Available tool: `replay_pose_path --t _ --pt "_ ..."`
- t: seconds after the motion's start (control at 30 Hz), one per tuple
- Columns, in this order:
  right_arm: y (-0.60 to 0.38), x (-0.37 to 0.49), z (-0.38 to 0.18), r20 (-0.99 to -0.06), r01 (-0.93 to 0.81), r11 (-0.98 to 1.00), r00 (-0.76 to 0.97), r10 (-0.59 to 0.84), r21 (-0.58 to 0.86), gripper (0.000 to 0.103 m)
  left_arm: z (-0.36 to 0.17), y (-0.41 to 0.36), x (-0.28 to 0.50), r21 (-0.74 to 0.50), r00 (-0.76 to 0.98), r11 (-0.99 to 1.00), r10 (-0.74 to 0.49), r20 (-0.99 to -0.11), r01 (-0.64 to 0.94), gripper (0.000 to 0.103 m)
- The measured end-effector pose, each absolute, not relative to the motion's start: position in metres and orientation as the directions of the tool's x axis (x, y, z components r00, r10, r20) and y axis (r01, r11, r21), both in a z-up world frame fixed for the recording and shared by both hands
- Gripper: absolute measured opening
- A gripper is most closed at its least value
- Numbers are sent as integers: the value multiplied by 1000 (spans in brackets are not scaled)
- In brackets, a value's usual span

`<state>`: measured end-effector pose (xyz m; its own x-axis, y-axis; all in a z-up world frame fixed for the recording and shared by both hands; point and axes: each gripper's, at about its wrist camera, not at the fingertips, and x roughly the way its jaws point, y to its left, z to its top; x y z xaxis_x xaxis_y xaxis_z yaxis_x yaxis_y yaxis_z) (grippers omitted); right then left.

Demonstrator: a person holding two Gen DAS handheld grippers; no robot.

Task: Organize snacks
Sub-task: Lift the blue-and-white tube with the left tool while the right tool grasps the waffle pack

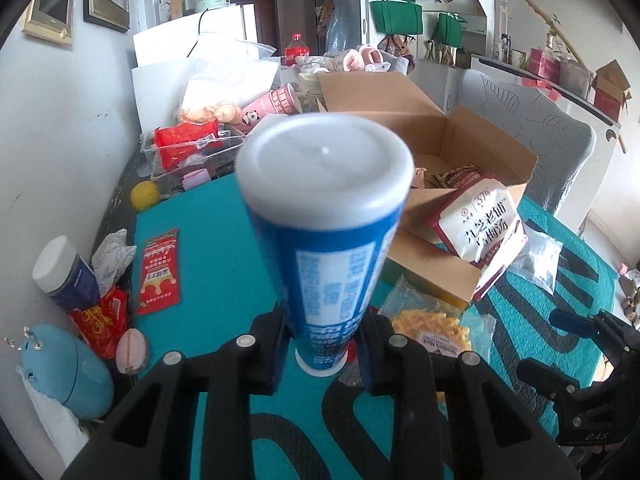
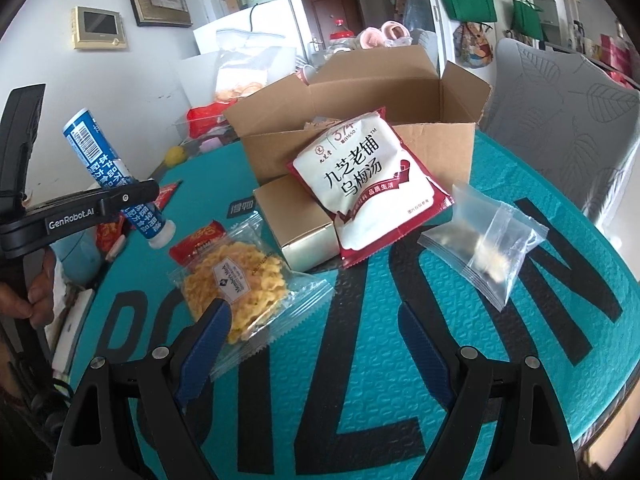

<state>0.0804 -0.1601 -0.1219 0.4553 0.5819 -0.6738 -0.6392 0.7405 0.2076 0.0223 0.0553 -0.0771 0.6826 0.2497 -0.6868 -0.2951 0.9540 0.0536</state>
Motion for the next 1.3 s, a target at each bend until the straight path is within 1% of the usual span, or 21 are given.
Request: replay_pose_path --t 0.13,0.3,0.37,0.57,0.7,0.9,1.0,1.1,1.2,1.3 --pt "-157 76 -125 -683 -669 714 423 595 208 86 -84 42 9 90 661 955 261 -704 -281 28" --pt "-140 79 -133 -706 -721 669 381 597 177 87 -101 35 -2 72 626 960 231 -745 -270 28" --pt "-129 83 -135 -713 -743 649 366 598 162 94 -106 35 -6 79 614 958 239 -752 -276 28" --pt "-98 102 -142 -731 -786 594 303 612 172 94 -116 41 -12 74 591 955 238 -771 -287 28" --pt "-77 109 -148 -763 -816 556 259 593 155 94 -118 45 -14 63 602 958 227 -765 -281 28" --pt "-67 108 -148 -770 -840 520 226 596 156 95 -121 39 -12 98 620 960 245 -745 -261 28" --pt "-70 109 -147 -765 -838 514 209 609 180 95 -128 44 -8 79 598 962 226 -769 -262 28" --pt "-74 107 -145 -758 -846 496 189 624 197 95 -138 53 -7 25 577 963 182 -796 -270 28" --pt "-71 103 -144 -761 -866 466 177 624 180 101 -139 54 -10 21 585 962 183 -790 -273 28" --pt "-62 95 -144 -770 -892 430 176 613 138 103 -140 55 -11 17 587 962 180 -789 -272 28"
